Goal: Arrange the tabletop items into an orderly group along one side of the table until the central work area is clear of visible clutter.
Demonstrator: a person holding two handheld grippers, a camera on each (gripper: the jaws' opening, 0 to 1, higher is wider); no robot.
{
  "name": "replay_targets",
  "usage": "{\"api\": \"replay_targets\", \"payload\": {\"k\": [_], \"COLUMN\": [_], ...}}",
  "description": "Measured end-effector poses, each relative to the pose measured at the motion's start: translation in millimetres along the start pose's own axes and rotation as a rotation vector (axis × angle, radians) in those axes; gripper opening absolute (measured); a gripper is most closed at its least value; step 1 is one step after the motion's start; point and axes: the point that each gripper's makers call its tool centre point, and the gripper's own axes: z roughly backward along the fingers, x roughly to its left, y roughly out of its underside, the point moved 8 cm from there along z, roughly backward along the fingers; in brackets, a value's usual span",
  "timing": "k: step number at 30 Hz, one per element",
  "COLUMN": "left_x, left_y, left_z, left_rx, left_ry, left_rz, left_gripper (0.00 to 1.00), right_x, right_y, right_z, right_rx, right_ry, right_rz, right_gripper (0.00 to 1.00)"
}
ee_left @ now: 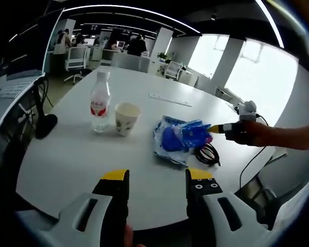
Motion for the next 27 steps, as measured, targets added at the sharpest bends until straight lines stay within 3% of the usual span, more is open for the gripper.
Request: {"api": "replay_targets", "payload": {"k": [17, 27], "left_x": [-5.6, -6.2], "left_y": [-1.6, 2.3], "left_z": [-5, -4], "left_rx": [0.012, 0.022], "left_ry": [0.015, 0.012], "left_rz": [-0.008, 0.004], "left_gripper": [0.43, 0.43], "right_x": [-47, -71], "right_y": [-32.0, -38.6], "right_z": [20, 24], "right_rx": [-0.057, -0.071], "right_ry": [0.074, 0.113], "right_rz": [-0.013, -0.039], "right_gripper": [0.00, 0.01]}}
